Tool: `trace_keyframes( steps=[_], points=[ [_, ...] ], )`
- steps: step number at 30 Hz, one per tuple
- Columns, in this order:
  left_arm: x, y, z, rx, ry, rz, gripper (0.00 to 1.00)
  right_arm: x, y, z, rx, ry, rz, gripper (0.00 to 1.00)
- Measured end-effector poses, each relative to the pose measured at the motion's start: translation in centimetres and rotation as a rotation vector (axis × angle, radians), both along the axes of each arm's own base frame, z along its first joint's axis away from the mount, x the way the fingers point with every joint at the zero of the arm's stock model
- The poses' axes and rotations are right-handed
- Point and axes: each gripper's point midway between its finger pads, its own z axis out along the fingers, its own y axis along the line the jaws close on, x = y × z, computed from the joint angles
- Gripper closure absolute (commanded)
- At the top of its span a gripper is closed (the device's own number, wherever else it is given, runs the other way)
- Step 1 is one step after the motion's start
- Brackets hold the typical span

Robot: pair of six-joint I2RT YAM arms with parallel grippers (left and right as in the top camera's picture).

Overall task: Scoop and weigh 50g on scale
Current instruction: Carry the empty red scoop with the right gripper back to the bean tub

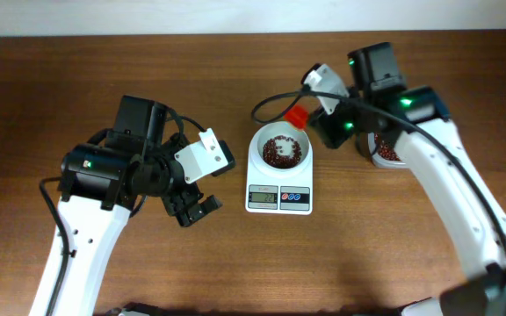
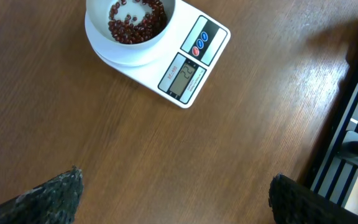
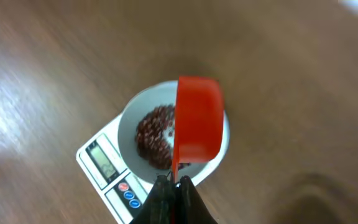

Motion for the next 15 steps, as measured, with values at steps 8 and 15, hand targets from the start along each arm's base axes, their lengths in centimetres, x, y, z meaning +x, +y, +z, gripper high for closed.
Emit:
trace_keyframes(
  steps=[8,15],
  points=[
    [0.0,0.0,0.0,0.0,0.0,0.0,0.01,-1.4,-7.6,5.9,0.012,-0.087,-0.205,0.96],
    [0.0,0.0,0.0,0.0,0.0,0.0,0.01,-1.5,-15.3,3.8,-0.063,0.001,-0.429,0.96]
  ],
)
